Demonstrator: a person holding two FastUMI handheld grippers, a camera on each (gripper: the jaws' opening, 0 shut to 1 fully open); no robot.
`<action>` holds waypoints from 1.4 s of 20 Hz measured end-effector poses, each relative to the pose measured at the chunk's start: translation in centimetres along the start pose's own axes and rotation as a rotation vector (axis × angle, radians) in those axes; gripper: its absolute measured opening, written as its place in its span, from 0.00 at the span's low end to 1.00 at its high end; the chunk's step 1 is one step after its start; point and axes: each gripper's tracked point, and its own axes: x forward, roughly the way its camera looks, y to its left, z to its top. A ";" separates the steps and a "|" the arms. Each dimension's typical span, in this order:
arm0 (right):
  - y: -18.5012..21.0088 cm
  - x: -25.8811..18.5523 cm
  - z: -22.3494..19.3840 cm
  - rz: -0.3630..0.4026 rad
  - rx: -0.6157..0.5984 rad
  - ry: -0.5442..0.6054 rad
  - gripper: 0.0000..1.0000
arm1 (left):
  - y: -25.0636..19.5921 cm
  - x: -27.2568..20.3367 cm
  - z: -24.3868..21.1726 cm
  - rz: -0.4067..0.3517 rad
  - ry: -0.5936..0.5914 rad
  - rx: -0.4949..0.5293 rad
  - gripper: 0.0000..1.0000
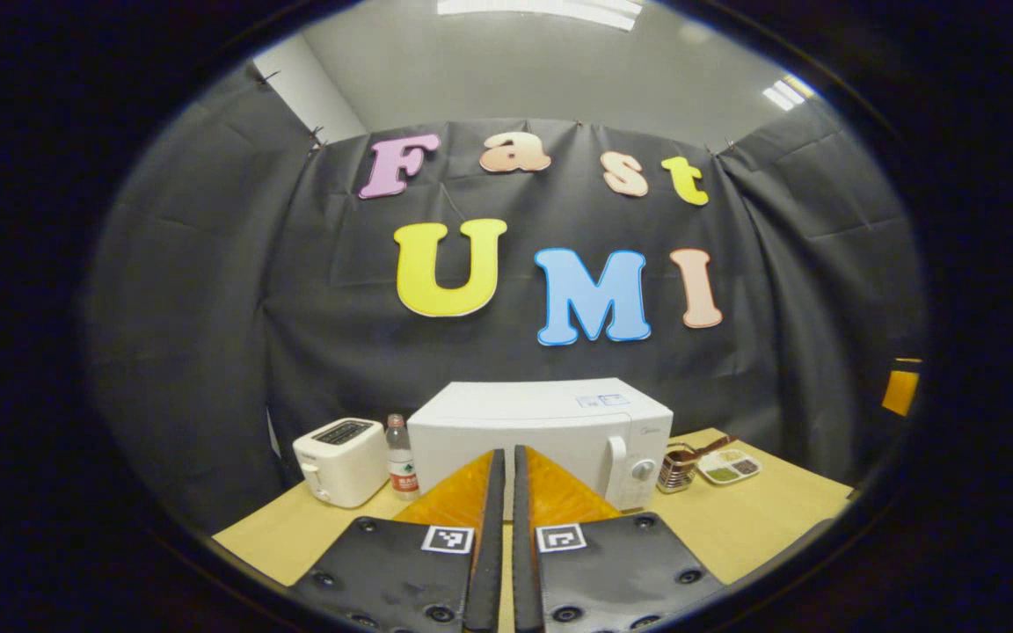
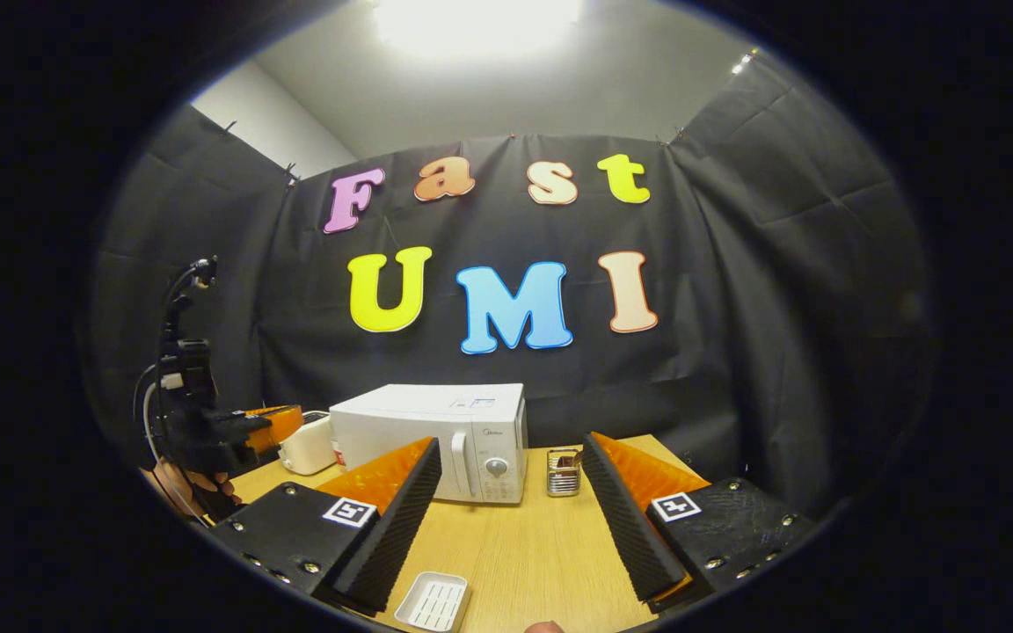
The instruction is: Open the microwave oven with the left hand, put the food in, and close the microwave oven.
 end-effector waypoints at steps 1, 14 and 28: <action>0.2 -0.4 -0.1 0.011 -0.003 0.002 0.98 | 0.0 -1.3 0.5 0.005 -0.013 0.011 0.12; 2.7 -0.3 0.9 0.011 -0.016 -0.029 0.98 | 3.7 -10.5 2.6 0.035 -0.039 0.007 0.99; 6.2 -0.8 1.7 0.022 -0.034 -0.088 0.98 | 9.7 -15.0 4.7 0.119 -0.111 0.000 0.94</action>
